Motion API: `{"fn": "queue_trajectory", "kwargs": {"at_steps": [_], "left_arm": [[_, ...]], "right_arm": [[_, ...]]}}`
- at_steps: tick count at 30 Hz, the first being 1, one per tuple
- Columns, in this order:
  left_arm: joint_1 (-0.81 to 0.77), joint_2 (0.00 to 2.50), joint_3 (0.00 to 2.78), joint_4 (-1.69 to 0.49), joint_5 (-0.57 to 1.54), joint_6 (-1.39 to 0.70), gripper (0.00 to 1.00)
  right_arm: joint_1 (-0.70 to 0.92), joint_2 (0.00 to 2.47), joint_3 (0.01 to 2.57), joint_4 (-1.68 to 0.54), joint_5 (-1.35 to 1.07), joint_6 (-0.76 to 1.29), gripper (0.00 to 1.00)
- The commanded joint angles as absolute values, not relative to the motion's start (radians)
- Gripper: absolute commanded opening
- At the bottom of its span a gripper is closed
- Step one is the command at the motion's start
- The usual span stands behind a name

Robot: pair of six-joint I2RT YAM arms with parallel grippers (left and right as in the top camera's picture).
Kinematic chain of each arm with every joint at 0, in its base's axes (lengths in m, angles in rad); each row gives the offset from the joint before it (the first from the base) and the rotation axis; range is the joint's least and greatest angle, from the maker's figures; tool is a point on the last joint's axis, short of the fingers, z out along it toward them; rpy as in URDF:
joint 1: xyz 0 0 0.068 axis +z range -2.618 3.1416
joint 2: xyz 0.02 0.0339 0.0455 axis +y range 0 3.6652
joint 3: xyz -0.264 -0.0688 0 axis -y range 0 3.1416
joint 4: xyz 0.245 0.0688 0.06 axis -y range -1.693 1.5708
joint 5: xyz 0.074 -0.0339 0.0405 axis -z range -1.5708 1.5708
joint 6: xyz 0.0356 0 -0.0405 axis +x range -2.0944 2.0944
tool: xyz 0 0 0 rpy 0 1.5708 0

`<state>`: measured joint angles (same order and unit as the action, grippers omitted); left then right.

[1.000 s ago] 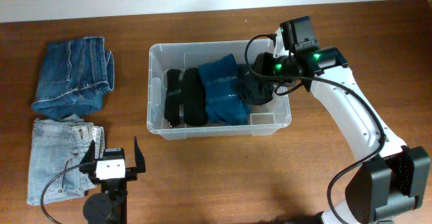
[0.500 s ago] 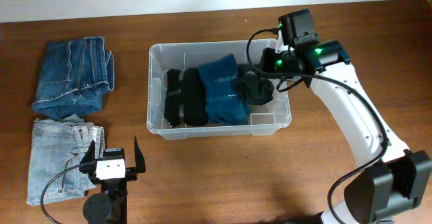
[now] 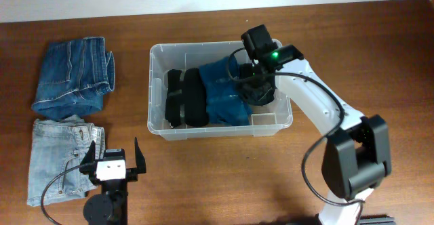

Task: Pack container
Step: 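Push the black garment down into the box with the right gripper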

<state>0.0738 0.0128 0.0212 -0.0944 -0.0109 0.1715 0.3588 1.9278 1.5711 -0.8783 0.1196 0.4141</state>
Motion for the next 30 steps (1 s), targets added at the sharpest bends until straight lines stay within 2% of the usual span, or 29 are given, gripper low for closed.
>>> {"fn": "queue_trajectory", "kwargs": {"at_steps": [1,10,18,26,30], "left_arm": [[0.068,0.006,0.015,-0.095,-0.015,0.173,1.0],[0.068,0.006,0.015,-0.095,-0.015,0.173,1.0],[0.068,0.006,0.015,-0.095,-0.015,0.173,1.0],[0.068,0.006,0.015,-0.095,-0.015,0.173,1.0],[0.068,0.006,0.015,-0.095,-0.015,0.173,1.0]], "right_arm": [[0.357,1.977,1.587,-0.875,0.169,0.412,0.04],[0.367,2.017,1.587,-0.967,0.052,0.413,0.04],[0.366,2.012,1.593,-1.056,0.057,0.424,0.04],[0.374,1.918,1.758,-1.089,0.054,0.424,0.05],[0.376,1.903,1.839,-1.066,0.018,0.423,0.08]]}}
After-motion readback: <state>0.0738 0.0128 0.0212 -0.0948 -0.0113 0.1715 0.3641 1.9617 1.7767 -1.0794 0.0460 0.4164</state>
